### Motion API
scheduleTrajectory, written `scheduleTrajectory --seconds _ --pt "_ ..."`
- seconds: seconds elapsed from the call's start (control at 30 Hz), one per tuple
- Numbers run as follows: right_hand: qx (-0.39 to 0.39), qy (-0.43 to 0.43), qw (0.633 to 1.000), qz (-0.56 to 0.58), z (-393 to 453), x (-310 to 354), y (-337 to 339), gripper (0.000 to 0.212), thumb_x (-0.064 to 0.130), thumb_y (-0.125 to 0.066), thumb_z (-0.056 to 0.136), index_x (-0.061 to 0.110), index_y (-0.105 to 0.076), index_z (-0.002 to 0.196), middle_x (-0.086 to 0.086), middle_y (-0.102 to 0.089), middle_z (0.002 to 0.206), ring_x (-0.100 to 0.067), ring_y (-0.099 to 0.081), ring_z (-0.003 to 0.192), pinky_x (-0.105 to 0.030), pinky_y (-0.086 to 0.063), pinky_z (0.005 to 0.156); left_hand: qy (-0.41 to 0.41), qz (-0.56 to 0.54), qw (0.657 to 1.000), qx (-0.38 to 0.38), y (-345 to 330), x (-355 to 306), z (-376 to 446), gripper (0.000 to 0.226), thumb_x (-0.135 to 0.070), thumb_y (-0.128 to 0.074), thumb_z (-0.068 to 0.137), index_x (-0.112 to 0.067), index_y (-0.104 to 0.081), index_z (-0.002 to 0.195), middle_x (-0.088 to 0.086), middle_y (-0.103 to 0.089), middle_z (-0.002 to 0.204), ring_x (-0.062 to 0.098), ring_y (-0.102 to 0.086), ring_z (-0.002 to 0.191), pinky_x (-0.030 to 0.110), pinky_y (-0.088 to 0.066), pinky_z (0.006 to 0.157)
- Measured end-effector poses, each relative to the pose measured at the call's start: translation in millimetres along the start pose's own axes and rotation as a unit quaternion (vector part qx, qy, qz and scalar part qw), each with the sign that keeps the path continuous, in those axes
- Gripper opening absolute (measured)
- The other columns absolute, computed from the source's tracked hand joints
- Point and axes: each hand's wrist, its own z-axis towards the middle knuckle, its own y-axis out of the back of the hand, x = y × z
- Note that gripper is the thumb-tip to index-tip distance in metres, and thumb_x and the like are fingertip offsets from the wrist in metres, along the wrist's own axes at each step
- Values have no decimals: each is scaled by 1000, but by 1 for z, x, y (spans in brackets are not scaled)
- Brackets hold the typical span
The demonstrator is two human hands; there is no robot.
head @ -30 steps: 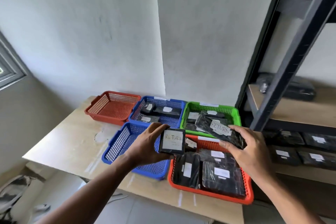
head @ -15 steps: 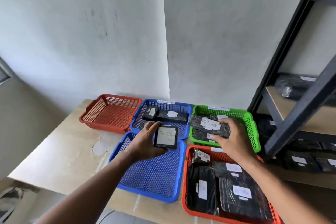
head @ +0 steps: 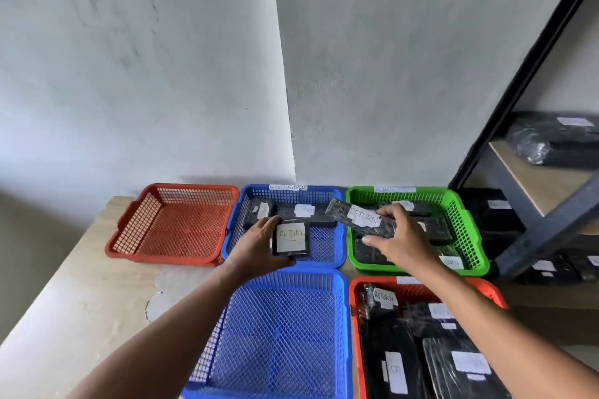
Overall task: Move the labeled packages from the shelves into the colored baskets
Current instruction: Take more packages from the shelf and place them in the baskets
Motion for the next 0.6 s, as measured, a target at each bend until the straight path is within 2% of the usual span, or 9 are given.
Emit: scheduleTrajectory --seconds 0.1,0.2,0.3,0.43,0.6 --pt "-21 -32 999 11 13 0 -13 53 30 -87 73 42 -48 107 15 -62 104 -15 -67 74 -36 -59 64 -9 8 1000 29 -9 16 30 114 -65 -79 63 -15 -32 154 -1 -48 143 17 -51 126 34 -45 106" --pt "-37 -59 998 -4 24 0 -25 56 29 -86 74 33 -56 120 7 -66 107 -10 -62 82 -18 -44 61 -15 17 997 67 -22 27 57 113 -63 -80 63 -16 -32 154 1 -48 144 20 -50 127 36 -43 109" --pt "-46 -81 996 -13 35 -5 -36 56 30 -86 74 26 -59 123 5 -66 107 -3 -58 82 -7 -34 57 -20 41 993 107 -40 37 79 117 -67 -80 62 -18 -29 155 2 -46 147 22 -47 131 38 -39 114" --pt "-45 -95 994 -11 45 -13 -51 54 27 -87 72 27 -60 119 6 -65 105 3 -56 85 -10 -35 60 -33 99 983 152 -63 47 98 120 -75 -76 61 -20 -27 156 1 -42 152 24 -36 140 40 -30 119" --pt "-32 -102 994 2 59 -21 -69 55 23 -88 70 27 -61 119 8 -63 105 -4 -61 90 -18 -45 69 -46 157 972 168 -83 55 110 111 -80 -69 62 -23 -34 151 -3 -49 144 24 -33 139 42 -29 117"
